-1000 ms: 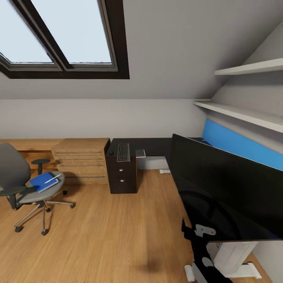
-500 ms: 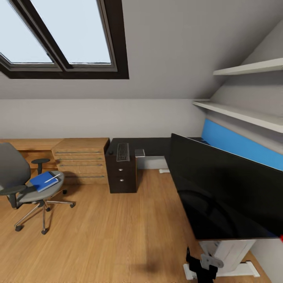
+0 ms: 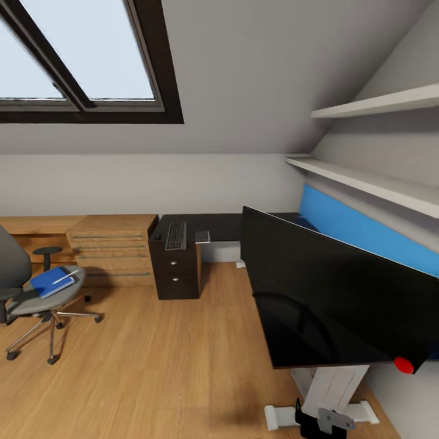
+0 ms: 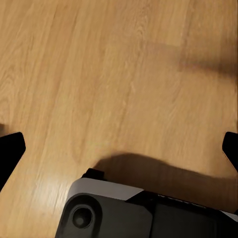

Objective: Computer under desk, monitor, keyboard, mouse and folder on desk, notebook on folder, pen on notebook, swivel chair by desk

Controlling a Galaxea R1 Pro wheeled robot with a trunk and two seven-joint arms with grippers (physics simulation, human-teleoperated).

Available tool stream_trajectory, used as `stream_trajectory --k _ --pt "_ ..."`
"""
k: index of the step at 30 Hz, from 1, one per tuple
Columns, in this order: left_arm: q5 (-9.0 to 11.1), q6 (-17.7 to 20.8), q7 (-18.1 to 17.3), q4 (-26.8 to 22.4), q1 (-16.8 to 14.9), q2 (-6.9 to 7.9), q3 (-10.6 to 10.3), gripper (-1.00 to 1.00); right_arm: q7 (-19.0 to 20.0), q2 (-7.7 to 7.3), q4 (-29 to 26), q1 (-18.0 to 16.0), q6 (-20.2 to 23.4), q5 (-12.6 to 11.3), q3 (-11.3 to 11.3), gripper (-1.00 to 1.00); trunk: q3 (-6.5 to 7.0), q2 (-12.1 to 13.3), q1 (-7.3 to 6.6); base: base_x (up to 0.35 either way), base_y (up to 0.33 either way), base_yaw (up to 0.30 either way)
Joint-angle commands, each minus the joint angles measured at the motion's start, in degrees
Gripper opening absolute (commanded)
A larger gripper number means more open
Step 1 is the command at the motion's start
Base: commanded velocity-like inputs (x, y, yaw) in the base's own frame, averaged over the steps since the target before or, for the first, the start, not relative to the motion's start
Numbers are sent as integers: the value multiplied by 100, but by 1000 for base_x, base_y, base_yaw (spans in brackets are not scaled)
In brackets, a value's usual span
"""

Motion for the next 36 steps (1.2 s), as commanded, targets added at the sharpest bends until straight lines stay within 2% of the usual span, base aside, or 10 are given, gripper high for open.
stream_trajectory --k 1,15,21,30,33,36 --pt "60 -30 34 -9 -1 4 -25 100 -22 -4 11 -5 -13 -34 51 100 -7 -12 3 -89 -326 -130" --pt "59 -12 20 -9 -1 6 -34 100 -24 -115 21 -1 -13 -35 54 100 82 -12 3 -99 -310 -171" --pt "59 0 7 -3 -1 5 -34 100 -30 -304 13 -1 -18 -46 49 100 109 -12 3 -106 -334 -118" --pt "59 8 0 11 -1 3 -34 100 -42 -496 -21 -1 -22 -81 22 100 113 -12 3 -133 -331 -13" --pt "55 4 0 57 -1 2 -36 100 -56 -668 -119 -7 -1 -126 -10 100 114 -12 3 -81 -230 -2" --pt "52 0 -1 75 -1 3 -35 100 -62 -822 -442 -14 22 -209 -26 100 114 -12 3 -26 -77 -1"
